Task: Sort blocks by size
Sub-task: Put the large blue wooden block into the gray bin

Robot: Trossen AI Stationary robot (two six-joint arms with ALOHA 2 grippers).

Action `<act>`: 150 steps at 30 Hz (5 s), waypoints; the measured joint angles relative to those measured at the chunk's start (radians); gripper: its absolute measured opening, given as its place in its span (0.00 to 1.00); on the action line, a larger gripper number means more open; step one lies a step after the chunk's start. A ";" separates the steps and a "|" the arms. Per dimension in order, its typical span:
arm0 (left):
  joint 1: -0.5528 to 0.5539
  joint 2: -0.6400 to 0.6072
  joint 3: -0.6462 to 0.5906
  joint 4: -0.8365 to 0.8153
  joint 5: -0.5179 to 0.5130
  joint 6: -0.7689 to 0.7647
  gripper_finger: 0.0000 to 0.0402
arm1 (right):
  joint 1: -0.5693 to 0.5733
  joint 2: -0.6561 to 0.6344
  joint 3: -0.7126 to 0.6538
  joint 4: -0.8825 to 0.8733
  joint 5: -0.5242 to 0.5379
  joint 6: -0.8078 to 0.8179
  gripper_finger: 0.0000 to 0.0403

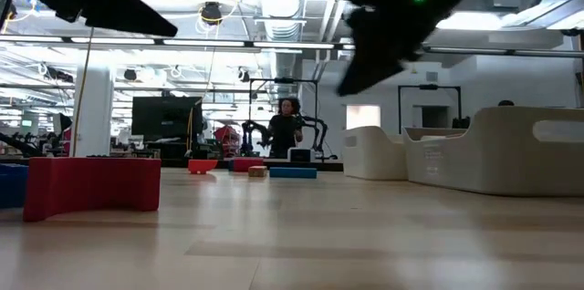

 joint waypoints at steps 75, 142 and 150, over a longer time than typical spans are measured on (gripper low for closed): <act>-0.177 0.000 -0.142 0.184 -0.034 -0.094 0.61 | -0.456 0.378 0.177 0.333 -0.573 -0.483 0.28; -0.132 -0.031 -0.115 0.373 0.020 0.062 0.61 | 0.285 -0.055 0.081 -0.955 -0.209 0.810 0.34; -0.122 -0.088 -0.082 0.302 0.127 0.091 0.61 | 0.254 -0.072 0.026 -0.930 -0.212 0.823 0.52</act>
